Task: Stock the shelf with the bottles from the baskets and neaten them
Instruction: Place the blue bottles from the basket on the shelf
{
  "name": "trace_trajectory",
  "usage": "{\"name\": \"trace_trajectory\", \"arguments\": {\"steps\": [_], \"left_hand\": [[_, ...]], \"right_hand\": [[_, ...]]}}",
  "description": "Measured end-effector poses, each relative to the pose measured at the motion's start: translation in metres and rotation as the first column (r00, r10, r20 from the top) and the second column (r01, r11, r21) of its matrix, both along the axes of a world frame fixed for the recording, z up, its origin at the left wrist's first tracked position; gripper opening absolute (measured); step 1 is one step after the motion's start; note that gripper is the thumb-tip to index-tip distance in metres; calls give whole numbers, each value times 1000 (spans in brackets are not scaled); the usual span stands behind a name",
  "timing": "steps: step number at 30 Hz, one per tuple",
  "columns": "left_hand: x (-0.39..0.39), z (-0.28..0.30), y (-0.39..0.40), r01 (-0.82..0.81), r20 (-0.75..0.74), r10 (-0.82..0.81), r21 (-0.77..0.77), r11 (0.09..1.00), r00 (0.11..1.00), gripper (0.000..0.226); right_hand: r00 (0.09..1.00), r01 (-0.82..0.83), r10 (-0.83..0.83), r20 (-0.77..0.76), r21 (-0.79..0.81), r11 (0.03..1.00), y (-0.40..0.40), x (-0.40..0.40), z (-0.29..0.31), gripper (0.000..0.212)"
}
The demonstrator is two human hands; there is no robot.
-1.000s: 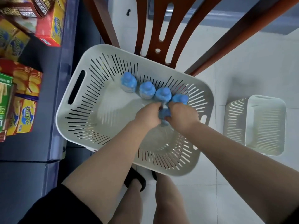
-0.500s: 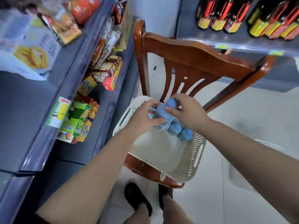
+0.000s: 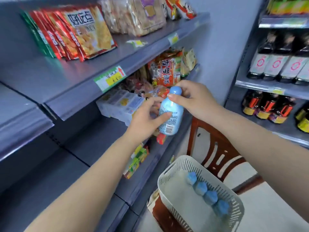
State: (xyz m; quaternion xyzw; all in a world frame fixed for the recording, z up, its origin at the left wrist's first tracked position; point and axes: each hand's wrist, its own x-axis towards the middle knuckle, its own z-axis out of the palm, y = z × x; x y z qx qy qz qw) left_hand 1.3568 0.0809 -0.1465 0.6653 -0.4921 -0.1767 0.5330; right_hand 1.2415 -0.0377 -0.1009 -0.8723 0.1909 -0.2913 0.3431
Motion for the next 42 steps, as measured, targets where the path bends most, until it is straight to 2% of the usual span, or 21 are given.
{"name": "trace_trajectory", "arguments": {"steps": [3,5,9,11,16,18,25,27,29,31,33,36,38,40,42], "left_hand": [[13,42,33,-87,63,92,-75,993,994,32],[21,66,55,-159,108,172,-113,981,979,28],[31,109,100,-294,184,331,-201,934,926,25],[32,128,122,-338,192,389,-249,907,901,25],[29,156,173,-454,203,534,-337,825,821,29],[29,159,192,-522,210,608,-349,778,766,35],[16,161,238,-766,370,812,-306,565,451,57],[17,161,243,-820,371,855,-309,482,363,62],[22,160,249,-853,346,885,-309,421,311,64],[28,157,256,-860,323,893,-303,411,314,55],[32,154,265,-850,296,884,-285,444,362,39],[38,152,279,-808,167,854,-276,520,492,24],[42,151,288,-760,133,801,-260,596,583,24],[46,149,296,-731,147,767,-235,640,625,26],[48,146,299,-726,147,760,-227,649,633,28]], "right_hand": [[990,-99,102,93,-33,995,23,26,39,49],[972,-173,177,154,-39,984,39,42,63,49],[919,-319,319,233,-38,947,74,68,107,24],[887,-372,369,276,-45,927,92,82,127,20],[806,-482,460,374,-37,875,139,113,162,50],[774,-516,487,405,-44,856,158,123,170,57],[744,-509,491,453,-93,856,220,147,187,37],[746,-512,496,444,-93,854,235,153,187,39],[740,-543,515,434,-67,837,247,160,187,41],[734,-583,551,396,-49,811,255,164,187,42],[700,-680,648,298,3,733,257,167,188,38],[530,-845,844,88,138,516,251,171,182,22],[408,-896,913,-8,192,401,246,175,172,18],[315,-919,949,-12,244,308,245,180,163,22],[291,-925,955,51,272,267,246,185,156,26]]}}
